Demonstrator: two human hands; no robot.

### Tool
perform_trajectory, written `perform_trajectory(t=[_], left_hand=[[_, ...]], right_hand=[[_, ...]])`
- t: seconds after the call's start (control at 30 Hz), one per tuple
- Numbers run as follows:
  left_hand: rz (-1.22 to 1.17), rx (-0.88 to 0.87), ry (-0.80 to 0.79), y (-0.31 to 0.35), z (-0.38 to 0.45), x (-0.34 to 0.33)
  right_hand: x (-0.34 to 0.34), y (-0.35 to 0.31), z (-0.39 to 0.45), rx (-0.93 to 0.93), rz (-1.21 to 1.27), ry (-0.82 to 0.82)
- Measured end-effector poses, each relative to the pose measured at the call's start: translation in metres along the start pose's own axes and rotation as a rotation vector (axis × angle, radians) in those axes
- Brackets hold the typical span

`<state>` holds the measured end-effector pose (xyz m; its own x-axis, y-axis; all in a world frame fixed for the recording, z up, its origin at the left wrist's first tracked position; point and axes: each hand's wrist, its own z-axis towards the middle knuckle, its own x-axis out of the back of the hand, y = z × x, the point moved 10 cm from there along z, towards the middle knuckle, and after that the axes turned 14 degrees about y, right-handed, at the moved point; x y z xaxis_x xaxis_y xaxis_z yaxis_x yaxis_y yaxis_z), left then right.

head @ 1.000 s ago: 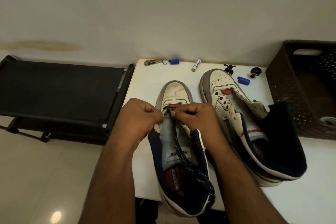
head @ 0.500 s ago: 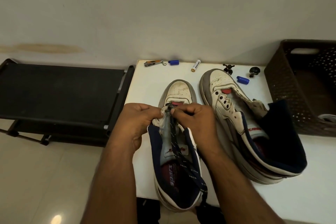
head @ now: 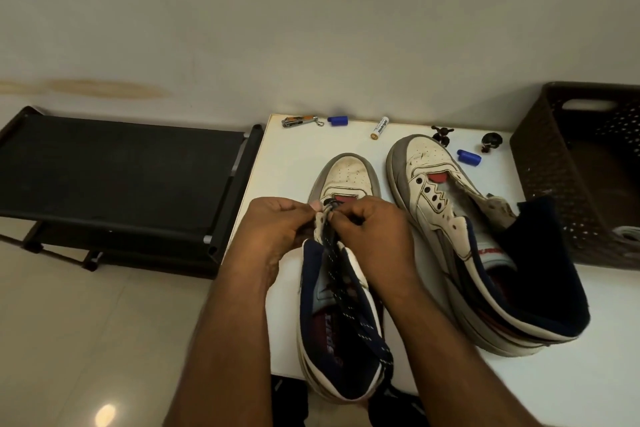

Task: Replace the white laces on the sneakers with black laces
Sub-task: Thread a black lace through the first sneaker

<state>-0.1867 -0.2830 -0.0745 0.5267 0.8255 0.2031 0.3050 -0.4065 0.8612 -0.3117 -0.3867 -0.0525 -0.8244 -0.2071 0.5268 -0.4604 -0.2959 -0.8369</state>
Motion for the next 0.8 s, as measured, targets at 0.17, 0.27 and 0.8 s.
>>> perform_trajectory(t=[0.17,0.27,0.8], left_hand=[[-0.029,0.019,0.016,-0.001,-0.001,-0.007],[-0.093,0.061,0.119,0.000,0.002,0.001],[0.315,-0.450,-0.021,0.036,0.001,-0.006]], right_hand=[[-0.008,0.001,0.003,0.015,-0.041,-0.097],[-0.008,0.002,0.005,-0.010,0.005,-0.173],[0.009,-0.005,0.004,-0.271,0.273,-0.314]])
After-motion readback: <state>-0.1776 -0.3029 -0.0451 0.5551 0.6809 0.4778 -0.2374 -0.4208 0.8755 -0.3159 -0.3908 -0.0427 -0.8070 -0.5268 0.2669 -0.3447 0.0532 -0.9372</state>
